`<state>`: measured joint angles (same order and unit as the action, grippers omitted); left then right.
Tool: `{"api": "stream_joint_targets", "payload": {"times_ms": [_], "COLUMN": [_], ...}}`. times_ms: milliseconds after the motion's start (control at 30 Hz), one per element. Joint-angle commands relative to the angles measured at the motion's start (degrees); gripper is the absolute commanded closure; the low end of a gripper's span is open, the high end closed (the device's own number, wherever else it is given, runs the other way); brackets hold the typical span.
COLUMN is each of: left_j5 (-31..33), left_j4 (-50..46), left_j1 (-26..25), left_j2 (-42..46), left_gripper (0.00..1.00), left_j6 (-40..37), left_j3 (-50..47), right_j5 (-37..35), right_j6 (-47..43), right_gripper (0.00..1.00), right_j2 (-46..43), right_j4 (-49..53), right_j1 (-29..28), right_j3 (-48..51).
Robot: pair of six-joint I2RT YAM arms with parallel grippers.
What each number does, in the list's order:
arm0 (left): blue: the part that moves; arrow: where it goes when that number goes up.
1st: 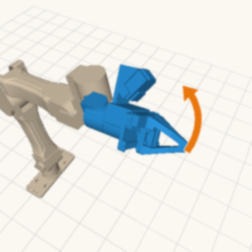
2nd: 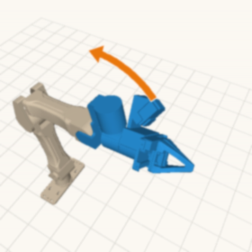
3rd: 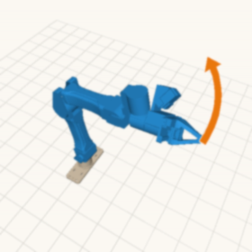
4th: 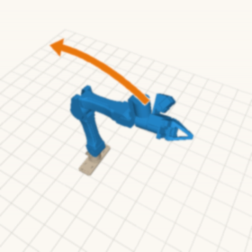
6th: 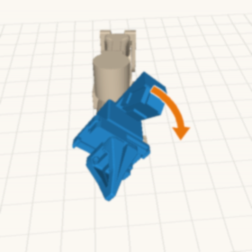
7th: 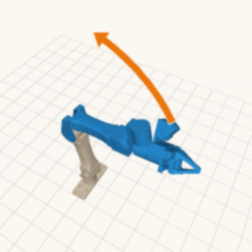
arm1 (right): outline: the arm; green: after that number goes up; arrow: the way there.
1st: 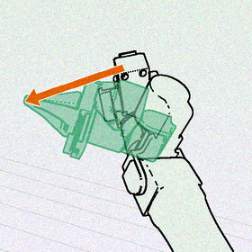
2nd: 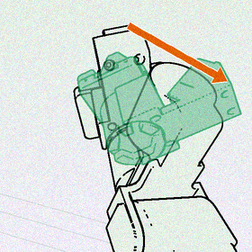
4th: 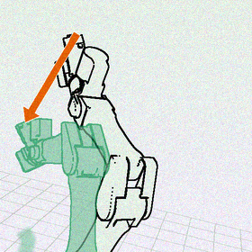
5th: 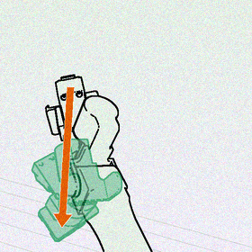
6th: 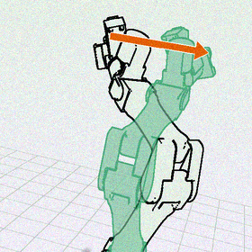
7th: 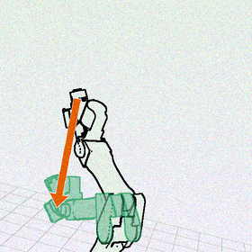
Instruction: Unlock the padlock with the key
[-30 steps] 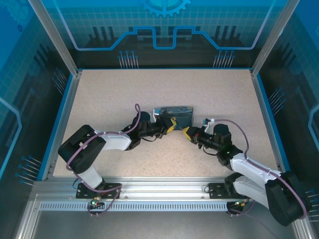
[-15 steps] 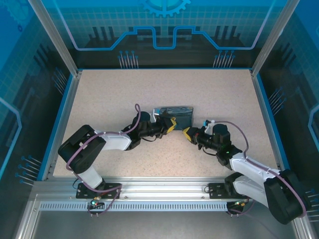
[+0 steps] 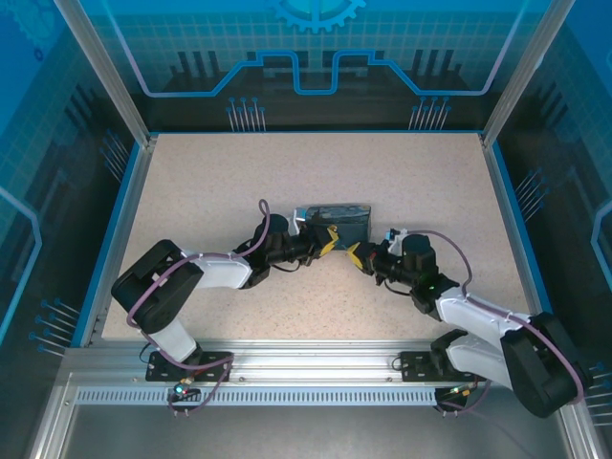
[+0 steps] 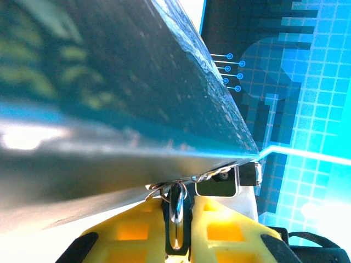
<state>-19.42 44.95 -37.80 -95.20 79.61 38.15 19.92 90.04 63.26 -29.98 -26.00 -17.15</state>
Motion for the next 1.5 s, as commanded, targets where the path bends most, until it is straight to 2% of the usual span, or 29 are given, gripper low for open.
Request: {"api": "stream_joint_targets", "payload": {"times_ms": [0,1467], "left_j5": [-0.27,-0.01], "left_j4": [2.86,4.92], "left_j1": [0.37,0.20], "left_j2": [1.54,1.93], "left_gripper": [1.00,1.00], "left_j6": [0.80,1.58], "left_j3": [1.49,0.30], "right_j5": [-0.63,-2.16], "right_j6": [0.27,0.93], "right_gripper": [1.00,1.00], "right_j2": [1.09,3.39], "right_j4": [-1.49,-3.53], "right_j1": [-0.97,-2.06], "right_j3": [-1.97,-3.77]}}
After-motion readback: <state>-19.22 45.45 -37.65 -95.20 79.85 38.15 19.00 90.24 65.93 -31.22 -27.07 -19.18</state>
